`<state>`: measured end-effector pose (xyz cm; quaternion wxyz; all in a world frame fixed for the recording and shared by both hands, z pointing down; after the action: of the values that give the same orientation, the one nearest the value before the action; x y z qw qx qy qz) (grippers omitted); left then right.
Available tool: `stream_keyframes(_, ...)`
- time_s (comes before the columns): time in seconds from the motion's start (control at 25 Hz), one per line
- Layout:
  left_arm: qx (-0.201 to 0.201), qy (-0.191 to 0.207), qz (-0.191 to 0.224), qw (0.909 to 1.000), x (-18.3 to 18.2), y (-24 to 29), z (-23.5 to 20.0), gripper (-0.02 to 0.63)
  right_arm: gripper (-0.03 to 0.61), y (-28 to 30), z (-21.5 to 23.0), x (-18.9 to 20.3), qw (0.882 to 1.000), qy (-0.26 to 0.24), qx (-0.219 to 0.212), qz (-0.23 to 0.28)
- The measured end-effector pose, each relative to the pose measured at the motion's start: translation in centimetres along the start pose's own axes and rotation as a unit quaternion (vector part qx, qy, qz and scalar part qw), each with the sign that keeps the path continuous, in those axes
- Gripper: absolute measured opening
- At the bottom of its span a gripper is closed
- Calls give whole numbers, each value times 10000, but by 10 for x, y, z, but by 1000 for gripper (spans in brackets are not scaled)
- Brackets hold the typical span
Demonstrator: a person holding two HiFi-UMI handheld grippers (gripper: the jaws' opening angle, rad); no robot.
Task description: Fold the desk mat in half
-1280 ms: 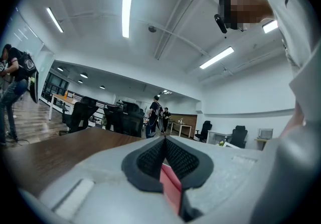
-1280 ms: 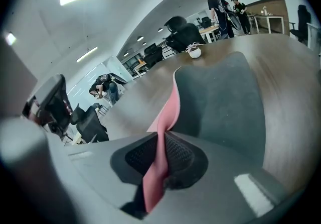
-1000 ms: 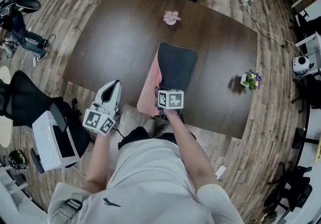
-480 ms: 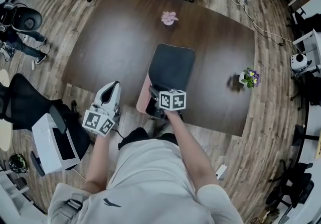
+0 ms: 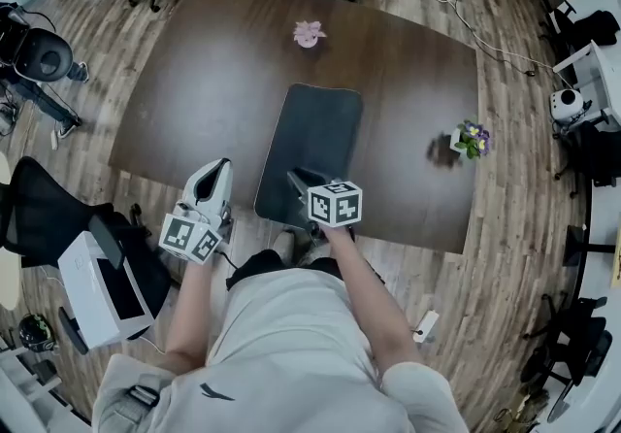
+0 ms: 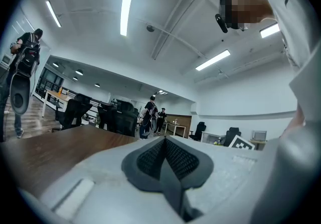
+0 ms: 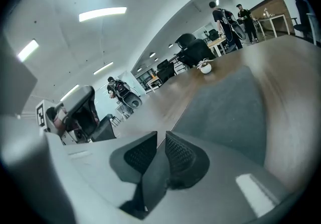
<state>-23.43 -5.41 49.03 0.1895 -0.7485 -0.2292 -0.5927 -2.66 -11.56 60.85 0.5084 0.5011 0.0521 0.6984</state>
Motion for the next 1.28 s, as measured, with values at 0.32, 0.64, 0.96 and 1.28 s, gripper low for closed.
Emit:
stream_keyframes(0.32,265,47,28,9996,-3,21,10,5,4,-97,17,-35,9891,-346,-175,1419)
stream_keyframes(0.64,543,88,41,9985,-3,42,21,5,0,-220,64,-52,9529,-577,743,2882)
stream_keyframes(0.96,830,155,8,9964,-4,61,34,5,-2,-291,85,-40,9110,-1123,1908,3480)
stream_keyframes(1.28,946,209,-48,9953,-7,68,35,5,-2,-310,86,-38,8912,-1041,2326,3752)
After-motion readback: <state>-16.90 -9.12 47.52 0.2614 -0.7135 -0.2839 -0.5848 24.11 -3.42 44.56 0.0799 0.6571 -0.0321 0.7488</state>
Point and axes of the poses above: the fingertips, and each gripper's own axes: y forward along the fingers, z to its right, x out of its underside, the point moved 7 cm from there along -y, backward along the fingers, and after that the axes turned 10 degrees about x, right-handed, at the moved point
